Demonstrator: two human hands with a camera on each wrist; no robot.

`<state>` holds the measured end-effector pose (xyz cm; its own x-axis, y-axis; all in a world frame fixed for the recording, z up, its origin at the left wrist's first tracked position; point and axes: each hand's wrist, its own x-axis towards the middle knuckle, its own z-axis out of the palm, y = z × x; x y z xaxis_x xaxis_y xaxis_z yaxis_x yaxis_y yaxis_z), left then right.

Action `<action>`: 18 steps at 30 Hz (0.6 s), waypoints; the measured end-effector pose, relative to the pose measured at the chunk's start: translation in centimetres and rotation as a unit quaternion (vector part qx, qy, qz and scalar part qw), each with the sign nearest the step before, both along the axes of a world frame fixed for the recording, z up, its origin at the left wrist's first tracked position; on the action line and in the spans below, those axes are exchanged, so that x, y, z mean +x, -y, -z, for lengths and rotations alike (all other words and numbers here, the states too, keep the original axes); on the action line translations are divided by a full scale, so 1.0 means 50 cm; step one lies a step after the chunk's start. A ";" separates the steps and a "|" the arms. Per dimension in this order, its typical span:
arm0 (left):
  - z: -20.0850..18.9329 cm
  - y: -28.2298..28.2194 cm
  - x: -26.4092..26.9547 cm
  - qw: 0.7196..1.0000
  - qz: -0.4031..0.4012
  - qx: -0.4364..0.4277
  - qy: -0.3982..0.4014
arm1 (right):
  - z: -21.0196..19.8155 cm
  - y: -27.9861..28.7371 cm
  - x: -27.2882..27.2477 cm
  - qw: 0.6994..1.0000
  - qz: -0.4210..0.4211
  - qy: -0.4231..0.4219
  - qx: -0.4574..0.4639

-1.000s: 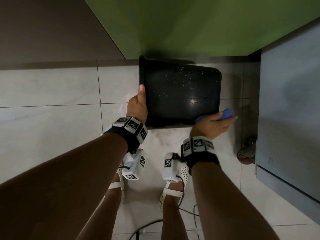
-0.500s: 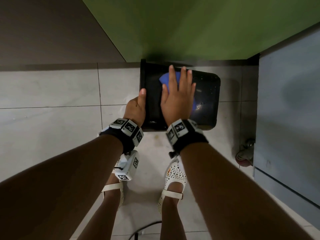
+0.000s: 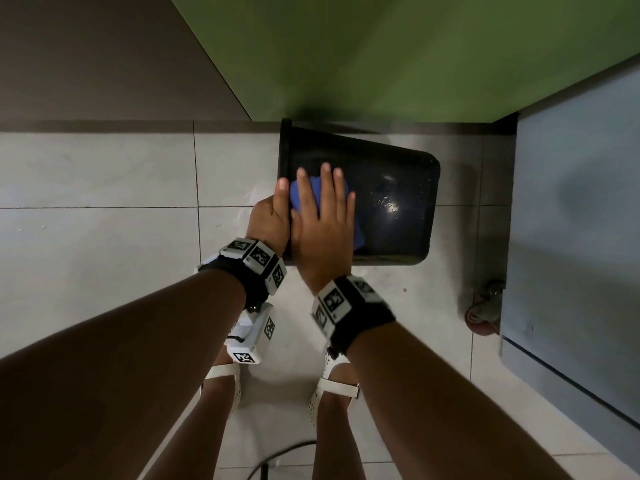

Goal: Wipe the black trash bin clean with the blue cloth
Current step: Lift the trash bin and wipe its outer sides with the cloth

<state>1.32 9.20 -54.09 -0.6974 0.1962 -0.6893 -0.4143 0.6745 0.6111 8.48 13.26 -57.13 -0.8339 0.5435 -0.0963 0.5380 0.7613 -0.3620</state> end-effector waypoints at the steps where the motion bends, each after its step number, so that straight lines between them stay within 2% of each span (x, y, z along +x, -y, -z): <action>1: 0.001 0.003 0.003 1.000 -0.004 0.002 0.002 | 0.001 0.014 0.013 1.000 -0.009 0.010 0.004; 12: 0.003 0.009 0.004 0.998 0.045 -0.017 -0.050 | 0.000 -0.060 -0.005 1.000 -0.003 0.019 -0.008; 18: -0.001 0.007 0.006 0.998 0.036 -0.032 -0.036 | 0.017 -0.186 0.038 0.985 0.167 0.049 0.003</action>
